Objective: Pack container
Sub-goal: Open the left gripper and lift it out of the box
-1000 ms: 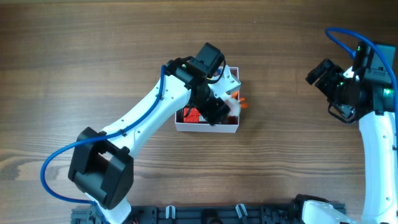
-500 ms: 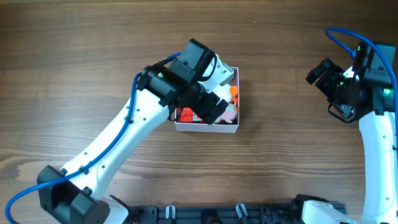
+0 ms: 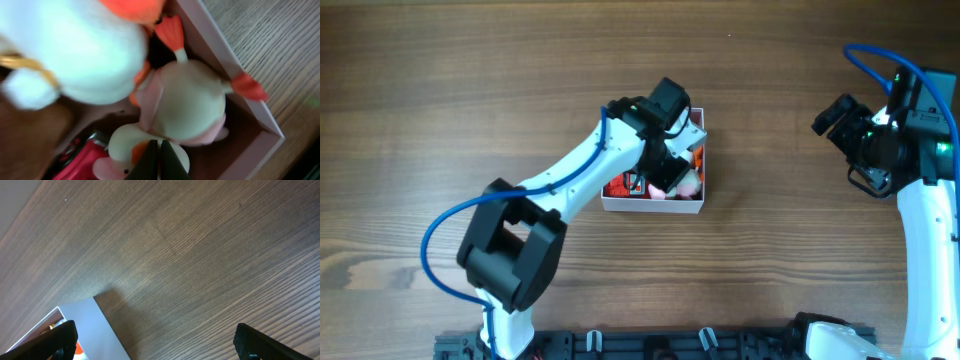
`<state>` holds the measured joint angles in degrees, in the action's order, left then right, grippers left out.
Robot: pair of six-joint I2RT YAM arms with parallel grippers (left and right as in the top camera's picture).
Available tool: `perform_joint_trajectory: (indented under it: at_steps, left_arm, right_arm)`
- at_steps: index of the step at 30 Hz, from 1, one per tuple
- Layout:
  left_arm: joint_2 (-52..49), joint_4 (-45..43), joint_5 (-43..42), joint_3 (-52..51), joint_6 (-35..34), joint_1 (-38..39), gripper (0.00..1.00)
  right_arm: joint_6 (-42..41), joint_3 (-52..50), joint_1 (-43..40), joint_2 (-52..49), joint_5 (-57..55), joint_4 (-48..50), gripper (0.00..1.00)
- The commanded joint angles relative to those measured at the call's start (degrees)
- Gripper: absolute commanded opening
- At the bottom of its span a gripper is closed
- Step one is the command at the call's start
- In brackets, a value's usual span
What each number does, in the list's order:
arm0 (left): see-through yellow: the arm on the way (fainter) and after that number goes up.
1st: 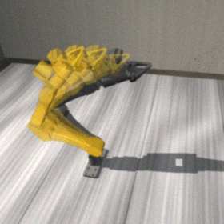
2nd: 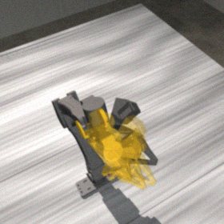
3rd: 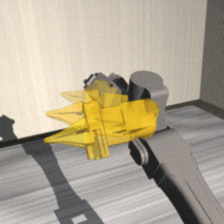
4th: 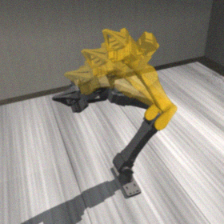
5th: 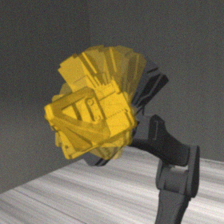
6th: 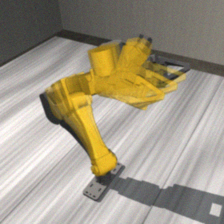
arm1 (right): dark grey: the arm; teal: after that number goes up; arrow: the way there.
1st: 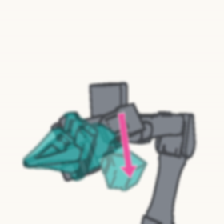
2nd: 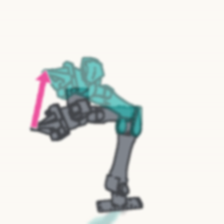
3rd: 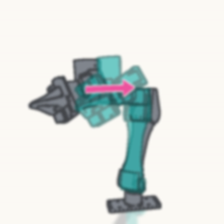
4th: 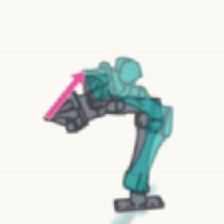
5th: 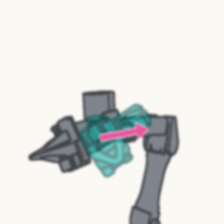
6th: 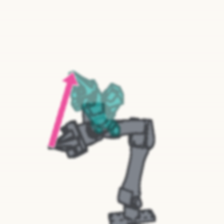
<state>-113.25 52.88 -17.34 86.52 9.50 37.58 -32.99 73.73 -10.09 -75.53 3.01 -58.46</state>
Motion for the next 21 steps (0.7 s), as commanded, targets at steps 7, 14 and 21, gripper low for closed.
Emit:
perform_joint_trajectory:
  at_steps: [7, 14, 21]
  left_arm:
    - [2.91, 3.91, -0.72, 3.85, -1.01, 0.2, 0.22]
    - [15.08, 15.63, 14.29, 12.39, -3.91, -3.63, 1.0]
    - [22.84, 22.95, 21.49, 12.39, -20.83, -20.96, 1.0]
  right_arm:
    - [-0.57, 0.39, -0.11, -0.17, 0.72, 0.44, 0.99]
    - [-0.59, 0.39, -0.11, -0.17, 0.72, 0.44, 1.0]
    - [-0.59, 0.39, -0.11, -0.17, 0.72, 0.61, 1.0]
